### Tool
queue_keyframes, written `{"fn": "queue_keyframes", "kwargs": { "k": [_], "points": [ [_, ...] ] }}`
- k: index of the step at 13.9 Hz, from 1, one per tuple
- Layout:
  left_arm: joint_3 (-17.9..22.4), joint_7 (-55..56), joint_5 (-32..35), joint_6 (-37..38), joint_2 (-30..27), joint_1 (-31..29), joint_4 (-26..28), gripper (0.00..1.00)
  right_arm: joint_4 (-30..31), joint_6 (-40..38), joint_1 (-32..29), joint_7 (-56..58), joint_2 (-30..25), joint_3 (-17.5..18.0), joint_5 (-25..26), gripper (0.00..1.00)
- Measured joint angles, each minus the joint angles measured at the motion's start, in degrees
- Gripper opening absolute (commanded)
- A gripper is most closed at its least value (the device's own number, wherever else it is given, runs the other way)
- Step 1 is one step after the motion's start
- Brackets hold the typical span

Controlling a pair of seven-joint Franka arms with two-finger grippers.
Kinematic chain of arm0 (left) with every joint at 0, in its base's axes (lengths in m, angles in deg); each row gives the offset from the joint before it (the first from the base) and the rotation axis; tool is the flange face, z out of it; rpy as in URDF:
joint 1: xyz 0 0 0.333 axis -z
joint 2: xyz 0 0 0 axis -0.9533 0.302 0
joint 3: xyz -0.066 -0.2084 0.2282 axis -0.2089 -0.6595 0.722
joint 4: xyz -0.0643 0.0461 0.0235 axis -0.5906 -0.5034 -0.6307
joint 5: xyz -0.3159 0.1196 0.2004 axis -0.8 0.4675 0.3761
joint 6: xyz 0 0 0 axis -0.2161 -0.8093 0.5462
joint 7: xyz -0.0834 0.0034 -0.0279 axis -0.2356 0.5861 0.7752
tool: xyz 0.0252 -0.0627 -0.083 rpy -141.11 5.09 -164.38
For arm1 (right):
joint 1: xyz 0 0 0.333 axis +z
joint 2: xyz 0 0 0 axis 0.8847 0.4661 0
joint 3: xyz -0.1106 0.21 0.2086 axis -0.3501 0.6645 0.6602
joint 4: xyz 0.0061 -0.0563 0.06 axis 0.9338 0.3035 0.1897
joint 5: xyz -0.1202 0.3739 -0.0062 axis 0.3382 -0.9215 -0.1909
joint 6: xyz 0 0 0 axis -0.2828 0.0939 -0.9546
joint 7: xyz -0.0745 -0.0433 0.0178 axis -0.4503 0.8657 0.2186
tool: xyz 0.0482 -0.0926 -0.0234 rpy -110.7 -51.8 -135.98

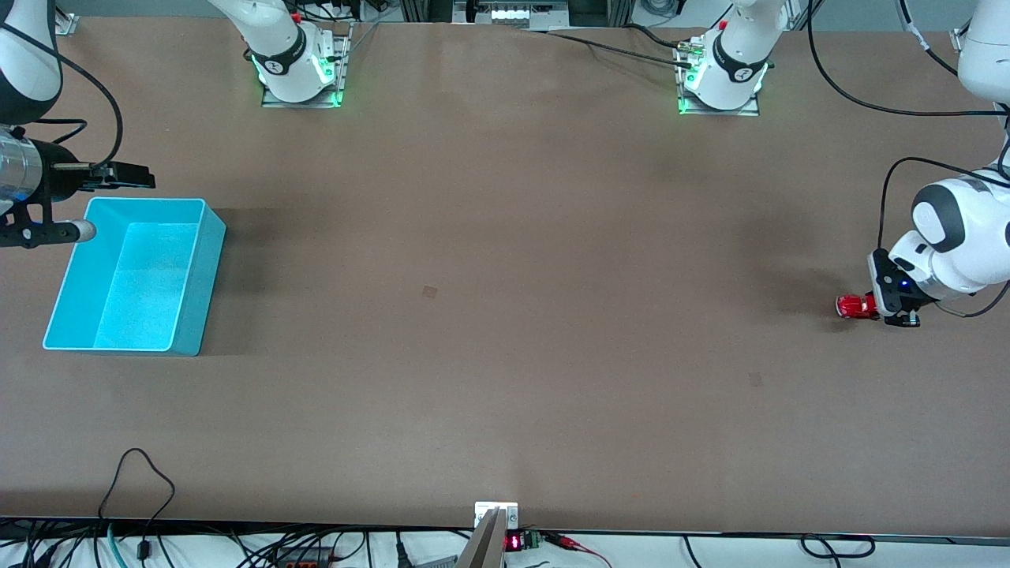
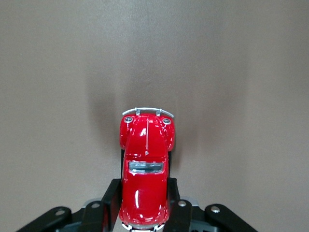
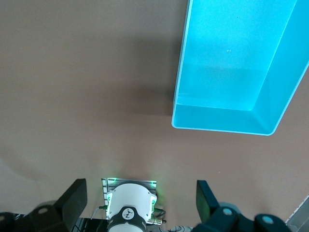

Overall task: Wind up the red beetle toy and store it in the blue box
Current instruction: 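Pull the car backward along the table with the left gripper, then open the left gripper to release the car toward the blue box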

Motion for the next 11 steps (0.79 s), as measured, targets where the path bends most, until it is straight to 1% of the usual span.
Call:
{"fn": "queue_keyframes", "kwargs": {
  "k": [3,5,11],
  "points": [
    [0.0,-0.9,0.0,0.1,1.2,-0.2,0.1,1.00,0.0,0.0,0.5,0.0,0.0,0.0,0.1,1.00],
    [-0.1,-1.5,0.0,0.0,1.0,-0.2,-0.4,1.00,0.0,0.0,0.9,0.0,0.0,0.0,0.5,1.00],
    [-0.6,-1.6,0.0,5.2,-5.2,-0.2,-1.1,1.00,-0.1,0.0,1.3,0.0,0.0,0.0,0.7,1.00]
  ]
}}
